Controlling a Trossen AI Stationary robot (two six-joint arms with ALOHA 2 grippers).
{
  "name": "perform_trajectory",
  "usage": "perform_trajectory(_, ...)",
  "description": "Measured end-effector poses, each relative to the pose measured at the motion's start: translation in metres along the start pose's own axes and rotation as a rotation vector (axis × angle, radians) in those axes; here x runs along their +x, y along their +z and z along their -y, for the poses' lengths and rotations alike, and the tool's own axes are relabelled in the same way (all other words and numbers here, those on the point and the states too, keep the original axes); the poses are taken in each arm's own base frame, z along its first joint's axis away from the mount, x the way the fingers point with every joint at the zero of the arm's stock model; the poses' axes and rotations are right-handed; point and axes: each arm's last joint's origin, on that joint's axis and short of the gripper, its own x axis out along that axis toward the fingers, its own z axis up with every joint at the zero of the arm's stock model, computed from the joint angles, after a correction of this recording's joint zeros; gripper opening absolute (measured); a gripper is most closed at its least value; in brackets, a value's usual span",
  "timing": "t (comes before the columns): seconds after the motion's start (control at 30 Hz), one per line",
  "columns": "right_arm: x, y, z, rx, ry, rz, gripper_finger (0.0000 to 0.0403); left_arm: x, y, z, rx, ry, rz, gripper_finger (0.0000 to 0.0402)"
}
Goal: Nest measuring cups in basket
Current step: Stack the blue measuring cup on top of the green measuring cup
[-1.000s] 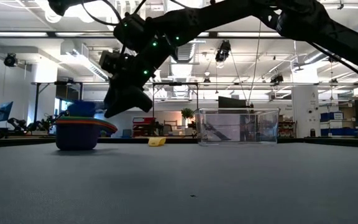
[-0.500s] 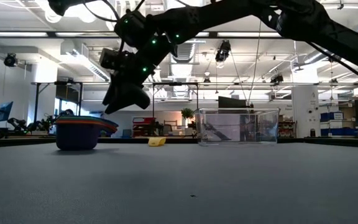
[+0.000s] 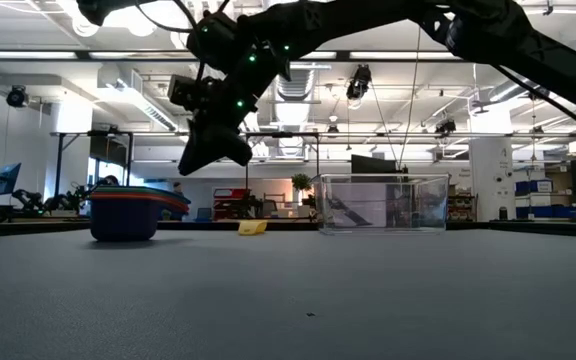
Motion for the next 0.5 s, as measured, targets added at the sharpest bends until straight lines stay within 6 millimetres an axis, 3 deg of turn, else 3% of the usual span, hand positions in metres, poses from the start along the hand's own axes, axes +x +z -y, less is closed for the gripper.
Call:
perform_trajectory(0.1, 0.002, -0.002, 0.0, 0.003, 0.016, 0.01, 0.0017, 0.0, 0.0, 0.0, 0.0, 0.0, 0.0, 0.0)
perform_trajectory(0.5, 0.023, -0.021, -0.017, 0.041, 0.093, 0.006, 0.0009, 0.0, 0.0, 0.0, 0.0, 0.0, 0.001, 0.0)
